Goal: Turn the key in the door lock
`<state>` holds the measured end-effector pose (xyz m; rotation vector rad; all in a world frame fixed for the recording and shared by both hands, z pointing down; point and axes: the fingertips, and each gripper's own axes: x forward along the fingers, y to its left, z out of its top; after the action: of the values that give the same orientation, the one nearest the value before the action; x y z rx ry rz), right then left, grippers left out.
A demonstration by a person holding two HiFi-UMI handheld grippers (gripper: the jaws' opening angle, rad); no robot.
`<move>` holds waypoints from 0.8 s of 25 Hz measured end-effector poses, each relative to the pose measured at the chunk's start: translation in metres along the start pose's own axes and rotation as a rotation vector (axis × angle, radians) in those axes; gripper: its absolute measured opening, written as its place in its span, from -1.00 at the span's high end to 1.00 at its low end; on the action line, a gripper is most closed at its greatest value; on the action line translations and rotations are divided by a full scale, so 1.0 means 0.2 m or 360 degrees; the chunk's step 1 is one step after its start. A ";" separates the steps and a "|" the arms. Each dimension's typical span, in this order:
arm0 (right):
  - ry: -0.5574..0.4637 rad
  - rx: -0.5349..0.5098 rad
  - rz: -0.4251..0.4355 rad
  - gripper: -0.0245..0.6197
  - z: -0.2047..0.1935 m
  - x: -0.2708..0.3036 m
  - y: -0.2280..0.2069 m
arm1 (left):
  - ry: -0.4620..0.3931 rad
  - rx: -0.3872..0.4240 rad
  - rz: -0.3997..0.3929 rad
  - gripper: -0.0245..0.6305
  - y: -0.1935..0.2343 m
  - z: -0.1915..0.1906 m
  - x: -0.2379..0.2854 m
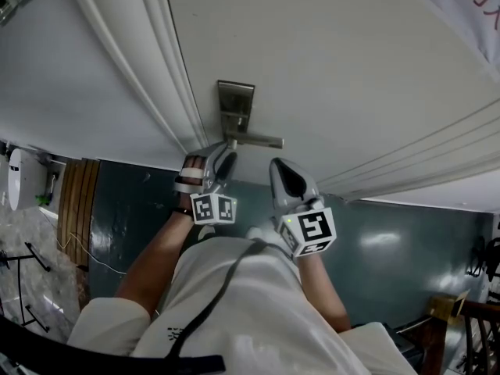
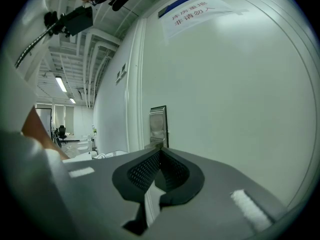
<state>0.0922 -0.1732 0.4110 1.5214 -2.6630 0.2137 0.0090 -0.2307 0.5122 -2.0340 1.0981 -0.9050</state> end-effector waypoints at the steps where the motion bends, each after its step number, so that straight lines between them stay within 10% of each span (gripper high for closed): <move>1: -0.0004 -0.0002 -0.0001 0.90 0.00 0.00 0.00 | 0.0003 0.0005 0.0011 0.34 0.00 0.00 0.01; 20: -0.0010 0.0024 -0.0020 0.90 -0.01 0.00 -0.06 | 0.0042 0.0085 0.0041 0.57 0.00 0.02 0.08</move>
<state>0.1022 -0.1798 0.4140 1.5454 -2.6620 0.2295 0.0185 -0.2440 0.5142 -1.9656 1.1006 -0.9403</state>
